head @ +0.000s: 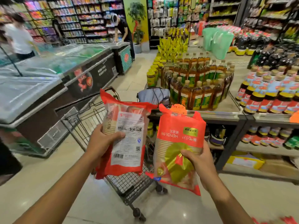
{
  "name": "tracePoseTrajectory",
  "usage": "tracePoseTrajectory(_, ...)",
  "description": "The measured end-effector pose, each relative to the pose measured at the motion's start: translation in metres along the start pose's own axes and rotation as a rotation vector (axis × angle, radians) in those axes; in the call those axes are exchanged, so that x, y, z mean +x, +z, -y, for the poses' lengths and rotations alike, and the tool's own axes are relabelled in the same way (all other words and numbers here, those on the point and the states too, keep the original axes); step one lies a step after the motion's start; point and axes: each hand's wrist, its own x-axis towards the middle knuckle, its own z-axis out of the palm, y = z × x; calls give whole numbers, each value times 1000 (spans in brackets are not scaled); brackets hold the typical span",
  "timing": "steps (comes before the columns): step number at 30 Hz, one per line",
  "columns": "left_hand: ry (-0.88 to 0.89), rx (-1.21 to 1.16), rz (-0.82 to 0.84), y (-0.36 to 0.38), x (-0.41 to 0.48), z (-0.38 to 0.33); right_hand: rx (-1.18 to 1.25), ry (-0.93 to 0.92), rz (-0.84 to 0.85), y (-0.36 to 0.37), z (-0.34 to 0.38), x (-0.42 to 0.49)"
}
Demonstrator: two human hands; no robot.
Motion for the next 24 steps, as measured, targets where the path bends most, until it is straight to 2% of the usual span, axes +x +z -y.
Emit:
tracePoseTrajectory(6,-30,-39,-84,-121,21,49,-5,25,136,136,-11,-4)
tracePoseTrajectory(14,-109,-93,-104,-278,112,122,-3,111,153,324,-54,5)
tracePoseTrajectory(19,-129,-82,-20,-298,185,142,18,166,42,372,-81,27)
tracePoseTrajectory(24,-192,-19,128,-261,277,160,48,249,-152,380,-118,73)
